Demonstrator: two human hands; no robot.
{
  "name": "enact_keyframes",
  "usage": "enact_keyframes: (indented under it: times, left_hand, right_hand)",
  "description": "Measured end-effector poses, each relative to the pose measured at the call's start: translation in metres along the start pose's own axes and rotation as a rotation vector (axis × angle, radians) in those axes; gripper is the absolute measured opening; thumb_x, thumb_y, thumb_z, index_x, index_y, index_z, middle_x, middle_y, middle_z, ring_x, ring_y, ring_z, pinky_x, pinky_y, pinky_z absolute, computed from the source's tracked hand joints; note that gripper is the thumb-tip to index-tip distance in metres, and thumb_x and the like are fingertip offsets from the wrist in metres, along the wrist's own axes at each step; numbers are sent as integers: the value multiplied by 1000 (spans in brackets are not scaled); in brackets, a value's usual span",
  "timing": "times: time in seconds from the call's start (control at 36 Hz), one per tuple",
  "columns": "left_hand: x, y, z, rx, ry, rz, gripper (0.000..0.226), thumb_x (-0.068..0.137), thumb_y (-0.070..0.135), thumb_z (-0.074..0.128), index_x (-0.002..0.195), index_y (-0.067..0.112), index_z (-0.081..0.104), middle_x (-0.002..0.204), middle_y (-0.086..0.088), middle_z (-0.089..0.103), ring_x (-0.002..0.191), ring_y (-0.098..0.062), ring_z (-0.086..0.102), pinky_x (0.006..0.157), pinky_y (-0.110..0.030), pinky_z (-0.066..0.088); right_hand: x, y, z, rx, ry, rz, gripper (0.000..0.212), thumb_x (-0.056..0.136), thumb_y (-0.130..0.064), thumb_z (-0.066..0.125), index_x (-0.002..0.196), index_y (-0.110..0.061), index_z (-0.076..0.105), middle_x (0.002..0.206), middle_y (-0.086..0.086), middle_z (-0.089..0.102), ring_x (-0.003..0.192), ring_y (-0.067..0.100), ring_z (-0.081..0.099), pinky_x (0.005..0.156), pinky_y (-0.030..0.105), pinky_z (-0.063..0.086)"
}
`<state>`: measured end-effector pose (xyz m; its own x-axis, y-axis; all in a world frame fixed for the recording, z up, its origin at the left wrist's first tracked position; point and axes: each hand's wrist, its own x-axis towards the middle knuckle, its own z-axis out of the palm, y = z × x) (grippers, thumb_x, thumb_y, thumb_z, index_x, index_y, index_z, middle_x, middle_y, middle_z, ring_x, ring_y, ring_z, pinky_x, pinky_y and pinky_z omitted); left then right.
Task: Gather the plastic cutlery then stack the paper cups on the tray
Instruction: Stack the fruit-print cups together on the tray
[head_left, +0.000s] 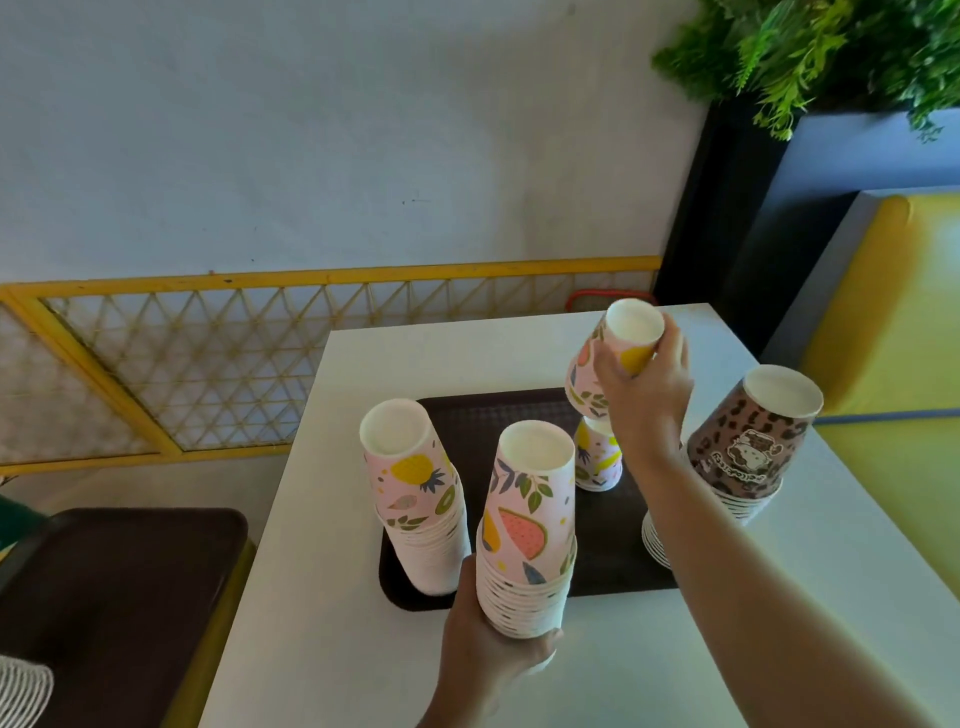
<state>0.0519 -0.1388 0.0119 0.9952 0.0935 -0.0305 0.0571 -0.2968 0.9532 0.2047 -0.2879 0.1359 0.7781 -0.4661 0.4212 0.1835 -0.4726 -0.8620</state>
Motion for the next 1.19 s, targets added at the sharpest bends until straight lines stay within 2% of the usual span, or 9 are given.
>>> enact_keyframes:
  times: [0.14,0.5,0.58,0.67,0.72,0.83,0.94,1.06,1.19]
  left_hand:
    - [0,7,1,-11,25,3,95,33,50,75,103,83,19,108,56,42,98,27,47,81,2,40]
    - [4,0,3,12,17,34,95,38,46,80,110,76,26,120,41,48,110,9,53,91,-14,47]
    - [5,-1,5,9,16,21,95,38,45,81,116,68,32,120,29,55,110,5,56,91,-16,48]
    - [4,-2,6,-39,8,-27,89,38,42,82,120,39,47,114,15,65,109,-4,60,91,-24,51]
    - [5,0,6,-48,-6,-51,91,38,43,81,122,30,48,115,15,64,109,-3,59,91,-23,51]
    - [4,6,4,-9,-26,-100,94,35,50,77,121,36,42,118,16,59,111,-3,56,96,-28,49]
    - [2,11,3,-15,-34,-130,91,32,51,76,114,46,38,117,20,58,109,-2,55,93,-21,47]
    - [0,11,4,-79,-33,-145,86,32,44,81,111,40,47,112,17,63,104,1,59,88,-24,50]
    - [-2,11,6,-93,-55,-154,85,32,44,81,110,42,46,113,18,63,106,0,58,86,-21,50]
  right_hand:
    - [-3,35,18,-125,-5,21,59,82,-26,68,129,-3,42,123,15,50,111,26,51,81,19,35]
    - [-27,83,33,-248,-162,123,61,76,-27,74,123,-2,46,119,16,54,105,27,56,79,23,40]
    - [-32,89,35,-282,-256,163,65,74,-29,75,125,-3,45,122,15,53,108,28,56,80,25,40]
    - [-34,81,31,-262,-304,218,72,78,-32,72,135,-6,37,137,13,41,120,27,48,83,23,35]
    - [-34,62,22,-172,-289,216,68,83,-35,65,138,-11,34,144,7,34,127,21,41,89,22,32]
    - [-37,11,-9,127,-317,84,46,88,-48,48,126,-22,48,124,-5,56,114,8,55,88,17,44]
    - [-48,-23,-43,273,-674,-57,68,73,-79,38,121,-32,51,113,-16,63,106,-1,58,86,14,49]
    - [-60,-26,-59,124,-893,-82,61,65,-60,64,119,-37,47,111,-19,62,104,-2,60,85,20,54]
    - [-70,-27,-66,94,-857,-88,49,56,-58,66,99,-48,45,98,-27,61,98,-7,60,78,16,55]
